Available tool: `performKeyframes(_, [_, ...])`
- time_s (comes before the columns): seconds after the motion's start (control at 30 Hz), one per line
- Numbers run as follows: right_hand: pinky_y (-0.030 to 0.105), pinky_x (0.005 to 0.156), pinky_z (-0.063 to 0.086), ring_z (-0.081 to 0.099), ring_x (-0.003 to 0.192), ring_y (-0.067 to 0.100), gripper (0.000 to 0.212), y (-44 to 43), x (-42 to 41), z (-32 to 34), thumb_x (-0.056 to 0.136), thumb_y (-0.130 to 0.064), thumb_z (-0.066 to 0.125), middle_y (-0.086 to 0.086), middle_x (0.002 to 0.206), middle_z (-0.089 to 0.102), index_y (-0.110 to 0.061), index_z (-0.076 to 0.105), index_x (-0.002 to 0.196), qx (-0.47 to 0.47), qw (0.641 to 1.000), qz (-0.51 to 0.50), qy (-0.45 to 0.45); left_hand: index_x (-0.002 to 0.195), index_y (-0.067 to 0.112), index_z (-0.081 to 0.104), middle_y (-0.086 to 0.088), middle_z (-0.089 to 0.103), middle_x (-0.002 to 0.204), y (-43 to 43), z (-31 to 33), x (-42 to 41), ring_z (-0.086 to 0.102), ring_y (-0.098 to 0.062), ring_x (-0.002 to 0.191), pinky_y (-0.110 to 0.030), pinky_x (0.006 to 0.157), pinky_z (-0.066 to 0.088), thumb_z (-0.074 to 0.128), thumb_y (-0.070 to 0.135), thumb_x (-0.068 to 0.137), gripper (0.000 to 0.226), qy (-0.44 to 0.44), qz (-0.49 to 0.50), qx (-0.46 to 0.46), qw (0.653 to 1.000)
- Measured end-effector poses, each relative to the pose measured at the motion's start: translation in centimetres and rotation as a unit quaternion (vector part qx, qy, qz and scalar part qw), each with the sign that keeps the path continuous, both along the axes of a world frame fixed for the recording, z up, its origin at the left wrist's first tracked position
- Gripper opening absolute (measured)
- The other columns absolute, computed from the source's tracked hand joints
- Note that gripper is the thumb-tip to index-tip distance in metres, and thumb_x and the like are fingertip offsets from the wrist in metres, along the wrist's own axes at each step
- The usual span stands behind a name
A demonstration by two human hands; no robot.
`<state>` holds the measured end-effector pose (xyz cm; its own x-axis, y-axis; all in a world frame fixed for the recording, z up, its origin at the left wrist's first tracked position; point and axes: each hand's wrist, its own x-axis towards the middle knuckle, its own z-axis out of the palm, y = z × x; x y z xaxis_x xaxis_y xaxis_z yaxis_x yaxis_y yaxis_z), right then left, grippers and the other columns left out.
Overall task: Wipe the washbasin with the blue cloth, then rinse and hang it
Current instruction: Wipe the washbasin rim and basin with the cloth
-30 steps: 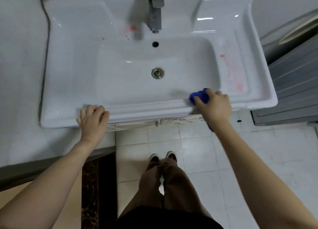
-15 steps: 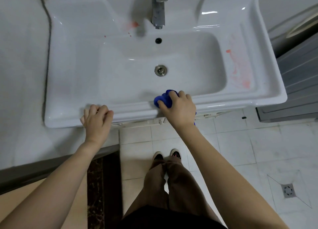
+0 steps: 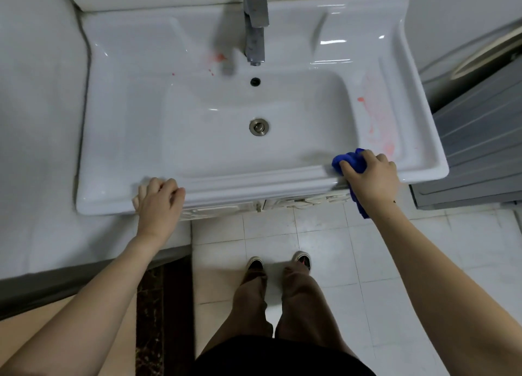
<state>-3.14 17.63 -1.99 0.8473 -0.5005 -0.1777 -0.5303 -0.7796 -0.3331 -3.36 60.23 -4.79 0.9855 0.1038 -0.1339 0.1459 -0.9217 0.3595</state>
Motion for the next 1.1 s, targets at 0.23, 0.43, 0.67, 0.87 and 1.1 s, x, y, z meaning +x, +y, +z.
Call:
performKeyframes(0.23, [0.042,0.076,0.05,0.049,0.106,0.03,0.05,-0.6,0.2,1.1,0.087,-0.056,0.052,0.007,0.114,0.056,-0.025,0.052,0.126,0.014,0.999,0.04,0.028,0.101,0.014,0.065,-0.009,0.063,0.103,-8.6,3.3,1.6,0.053,-0.034,0.102,-0.042,0.089,0.041,0.034,0.04,0.089,0.042,-0.028,-0.054,-0.027,0.998])
performKeyframes(0.43, [0.032,0.063,0.038,0.05,0.094,0.028,0.046,-2.7,0.6,0.9,0.087,-0.053,0.054,0.008,0.105,0.058,-0.024,0.054,0.122,0.011,0.995,0.097,0.029,0.107,0.015,0.064,-0.003,0.065,0.105,-23.1,2.8,1.1,0.057,-0.027,0.101,-0.037,0.087,0.043,0.034,0.047,0.087,0.048,-0.035,-0.136,-0.066,0.988])
performKeyframes(0.67, [0.031,0.059,0.038,0.047,0.085,0.027,0.041,-10.0,0.5,0.6,0.089,-0.053,0.053,0.007,0.097,0.056,-0.022,0.056,0.116,-0.008,0.986,0.166,0.019,0.085,0.022,0.058,0.002,0.057,0.091,-32.2,-0.2,-1.1,0.049,-0.024,0.091,-0.036,0.078,0.038,0.042,0.048,0.089,0.031,-0.035,-0.094,-0.001,0.995])
performKeyframes(0.87, [0.03,0.06,0.034,0.052,0.095,0.032,0.043,-17.5,0.8,0.9,0.087,-0.051,0.056,0.011,0.101,0.06,-0.019,0.059,0.116,-0.055,0.986,0.153,0.031,0.082,0.023,0.059,0.005,0.057,0.093,-32.4,-0.4,-0.8,0.046,-0.022,0.091,-0.028,0.074,0.021,0.045,0.05,0.086,0.031,-0.038,-0.073,-0.025,0.996])
performKeyframes(1.1, [0.031,0.063,0.034,0.05,0.099,0.029,0.041,-8.9,1.5,0.5,0.091,-0.051,0.05,0.008,0.108,0.055,-0.021,0.056,0.118,0.046,0.957,0.286,0.031,0.08,0.021,0.056,0.004,0.054,0.092,-32.4,-0.4,-1.0,0.046,-0.022,0.089,-0.033,0.076,0.029,0.048,0.058,0.082,0.038,-0.039,-0.07,-0.022,0.997])
